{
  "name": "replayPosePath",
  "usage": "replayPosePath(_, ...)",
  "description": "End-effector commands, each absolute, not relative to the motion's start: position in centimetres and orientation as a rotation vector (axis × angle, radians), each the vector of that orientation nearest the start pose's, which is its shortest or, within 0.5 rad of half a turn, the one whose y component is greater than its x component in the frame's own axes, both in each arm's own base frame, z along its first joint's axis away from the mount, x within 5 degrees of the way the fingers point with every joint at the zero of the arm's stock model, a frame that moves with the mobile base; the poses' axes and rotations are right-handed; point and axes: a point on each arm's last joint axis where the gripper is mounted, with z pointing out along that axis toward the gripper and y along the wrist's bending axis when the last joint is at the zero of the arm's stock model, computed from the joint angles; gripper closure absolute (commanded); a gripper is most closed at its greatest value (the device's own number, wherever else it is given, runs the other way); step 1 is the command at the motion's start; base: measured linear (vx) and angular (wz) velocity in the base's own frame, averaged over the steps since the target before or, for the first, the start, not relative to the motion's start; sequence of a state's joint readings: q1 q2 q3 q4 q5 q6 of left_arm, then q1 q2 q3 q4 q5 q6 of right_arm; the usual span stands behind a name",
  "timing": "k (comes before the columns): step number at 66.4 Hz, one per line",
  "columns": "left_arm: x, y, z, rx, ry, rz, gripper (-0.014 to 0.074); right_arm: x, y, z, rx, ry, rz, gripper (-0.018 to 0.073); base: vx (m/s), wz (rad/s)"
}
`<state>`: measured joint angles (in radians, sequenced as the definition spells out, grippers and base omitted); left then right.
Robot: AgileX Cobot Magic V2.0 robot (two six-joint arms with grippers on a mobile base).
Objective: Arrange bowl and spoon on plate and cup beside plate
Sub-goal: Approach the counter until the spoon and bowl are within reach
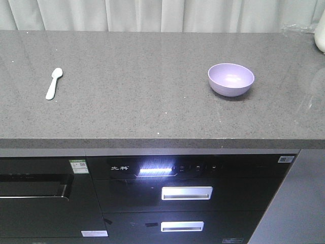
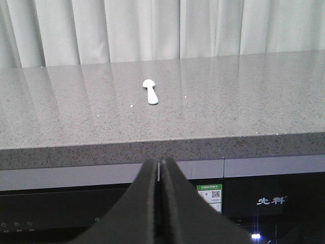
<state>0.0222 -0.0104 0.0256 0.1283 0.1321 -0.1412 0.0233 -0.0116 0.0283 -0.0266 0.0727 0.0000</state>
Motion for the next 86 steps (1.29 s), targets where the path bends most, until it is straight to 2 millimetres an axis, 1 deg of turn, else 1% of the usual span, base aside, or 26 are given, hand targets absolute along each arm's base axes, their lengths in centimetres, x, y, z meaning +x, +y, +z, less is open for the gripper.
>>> replayPosePath(1,5.60,0.21,20.22,-0.045,1.550,0.004,0.0603,5.59,0.14,20.38,-0.041,1.493,-0.005,0.0562,0.07,0.00)
replayPosePath(86,5.60,0.21,20.22,-0.045,1.550,0.004,0.0603,5.59,0.14,20.38,-0.041,1.493,-0.005,0.0562,0.06,-0.01)
